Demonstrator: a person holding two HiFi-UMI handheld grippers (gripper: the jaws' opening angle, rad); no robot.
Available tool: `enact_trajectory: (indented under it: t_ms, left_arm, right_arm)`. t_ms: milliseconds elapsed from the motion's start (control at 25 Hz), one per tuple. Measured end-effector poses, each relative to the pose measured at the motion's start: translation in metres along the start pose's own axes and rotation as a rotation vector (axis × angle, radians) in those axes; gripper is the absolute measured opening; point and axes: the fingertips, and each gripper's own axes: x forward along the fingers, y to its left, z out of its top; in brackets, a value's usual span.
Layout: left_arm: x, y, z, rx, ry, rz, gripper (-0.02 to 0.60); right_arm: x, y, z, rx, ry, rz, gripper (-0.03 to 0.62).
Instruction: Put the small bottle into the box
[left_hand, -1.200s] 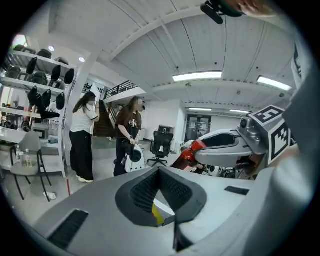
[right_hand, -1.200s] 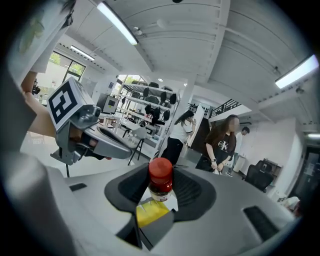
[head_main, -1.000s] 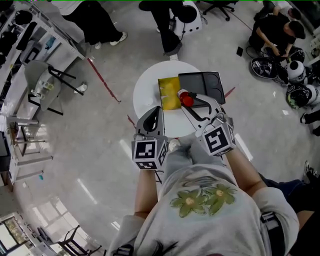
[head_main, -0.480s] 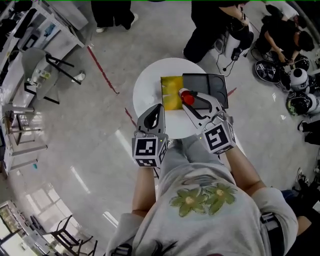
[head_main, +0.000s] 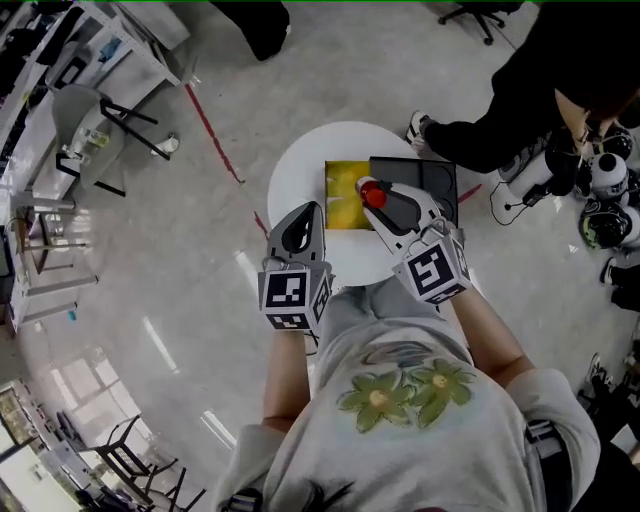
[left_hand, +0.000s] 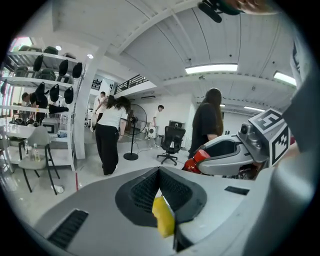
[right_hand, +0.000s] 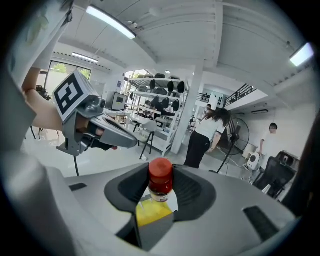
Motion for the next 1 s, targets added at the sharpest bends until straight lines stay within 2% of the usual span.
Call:
enact_trajectory:
  t_ms: [360,1000]
  left_arm:
    - [0.007,0.002,0.000,-0.007,0.016,0.046,0.003]
    - [0.008,0.002,-0.023,-0.041,0.068,0.118,0.003]
  right_arm:
    - [0.009,-0.005,-0.009,-0.016,0.000,0.062,0.150]
    - [0.025,0.003,-0.037,-0.013,0.032,0.170,0.150]
